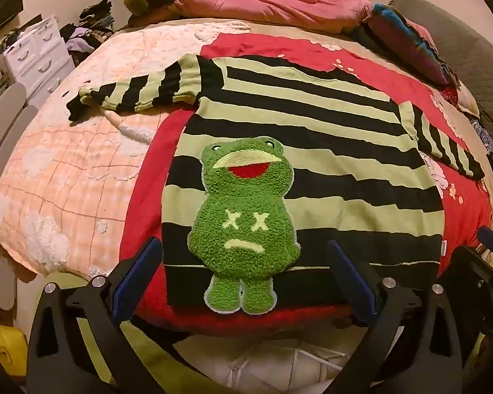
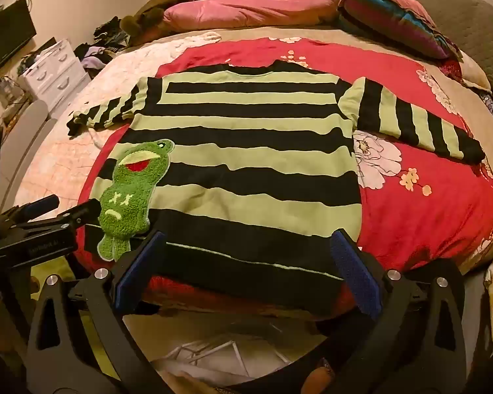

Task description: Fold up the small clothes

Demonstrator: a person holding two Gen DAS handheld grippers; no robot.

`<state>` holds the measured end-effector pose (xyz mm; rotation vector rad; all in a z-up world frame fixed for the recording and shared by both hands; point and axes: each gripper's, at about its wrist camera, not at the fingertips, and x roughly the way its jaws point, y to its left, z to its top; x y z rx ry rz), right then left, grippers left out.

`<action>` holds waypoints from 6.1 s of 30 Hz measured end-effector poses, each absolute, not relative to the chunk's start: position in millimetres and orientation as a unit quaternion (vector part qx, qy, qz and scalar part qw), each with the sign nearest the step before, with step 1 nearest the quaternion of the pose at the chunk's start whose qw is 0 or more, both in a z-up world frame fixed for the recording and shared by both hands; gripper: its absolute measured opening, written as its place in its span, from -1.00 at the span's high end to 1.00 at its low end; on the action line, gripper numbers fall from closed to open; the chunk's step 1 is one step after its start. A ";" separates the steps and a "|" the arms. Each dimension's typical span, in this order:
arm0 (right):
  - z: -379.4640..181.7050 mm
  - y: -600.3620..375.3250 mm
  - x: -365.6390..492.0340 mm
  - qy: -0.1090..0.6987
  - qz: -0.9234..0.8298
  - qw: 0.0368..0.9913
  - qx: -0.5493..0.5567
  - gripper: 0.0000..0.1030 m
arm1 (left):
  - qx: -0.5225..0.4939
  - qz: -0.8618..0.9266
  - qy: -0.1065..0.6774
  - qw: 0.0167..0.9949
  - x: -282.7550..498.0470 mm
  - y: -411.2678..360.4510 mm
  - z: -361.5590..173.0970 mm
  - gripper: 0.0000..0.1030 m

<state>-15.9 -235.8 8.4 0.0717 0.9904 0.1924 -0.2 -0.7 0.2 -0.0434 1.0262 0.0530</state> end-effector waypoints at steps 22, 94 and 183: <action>10.5 -233.9 -18.5 0.469 0.091 0.878 0.031 -0.83 | -0.028 0.021 0.491 0.871 -1.3 0.9 3.0 -0.92; 9.4 -266.8 55.2 0.445 0.038 0.895 0.023 -0.83 | -0.008 0.005 0.490 0.872 62.6 -30.0 2.0 -0.92; -13.7 -273.5 234.0 0.389 0.209 0.882 0.164 0.12 | -0.085 0.027 0.506 0.858 210.1 -1.8 -61.1 -0.92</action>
